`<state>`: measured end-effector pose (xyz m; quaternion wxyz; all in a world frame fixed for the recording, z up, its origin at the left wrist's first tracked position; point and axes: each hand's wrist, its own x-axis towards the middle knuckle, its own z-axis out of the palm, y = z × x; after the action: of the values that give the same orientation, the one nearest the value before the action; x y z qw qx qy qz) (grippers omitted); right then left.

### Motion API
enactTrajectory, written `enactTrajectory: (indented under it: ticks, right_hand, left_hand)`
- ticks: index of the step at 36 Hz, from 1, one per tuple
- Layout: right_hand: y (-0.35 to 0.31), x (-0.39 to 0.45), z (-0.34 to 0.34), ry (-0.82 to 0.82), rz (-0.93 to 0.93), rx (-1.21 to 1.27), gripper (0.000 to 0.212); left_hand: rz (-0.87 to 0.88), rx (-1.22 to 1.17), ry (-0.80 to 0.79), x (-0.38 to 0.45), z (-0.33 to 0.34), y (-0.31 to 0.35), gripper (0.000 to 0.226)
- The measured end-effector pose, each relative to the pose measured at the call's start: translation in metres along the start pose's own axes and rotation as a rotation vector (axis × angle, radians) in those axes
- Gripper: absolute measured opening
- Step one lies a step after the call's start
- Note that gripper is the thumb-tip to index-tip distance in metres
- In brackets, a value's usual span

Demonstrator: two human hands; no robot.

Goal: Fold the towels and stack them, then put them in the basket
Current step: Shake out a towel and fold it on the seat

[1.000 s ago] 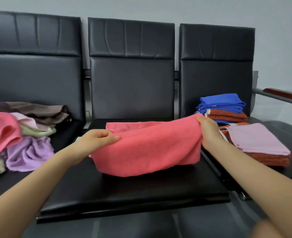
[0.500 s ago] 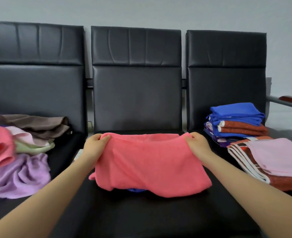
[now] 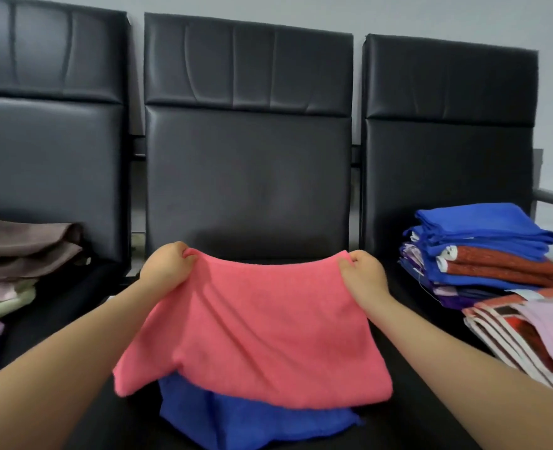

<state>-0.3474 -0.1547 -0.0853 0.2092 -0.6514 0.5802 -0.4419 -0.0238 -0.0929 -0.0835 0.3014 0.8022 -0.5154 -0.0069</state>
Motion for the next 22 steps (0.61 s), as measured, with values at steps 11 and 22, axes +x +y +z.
enactTrajectory:
  ticks: [11, 22]
  right_hand:
    - [0.029, 0.043, 0.049, -0.138, -0.051, -0.627, 0.032]
    - [0.016, 0.045, 0.040, -0.360, -0.021, -0.556, 0.026]
  left_hand:
    - [0.048, 0.247, -0.053, 0.019, 0.042, -0.021, 0.029]
    - [0.025, 0.317, -0.349, 0.011, 0.008, -0.007, 0.032]
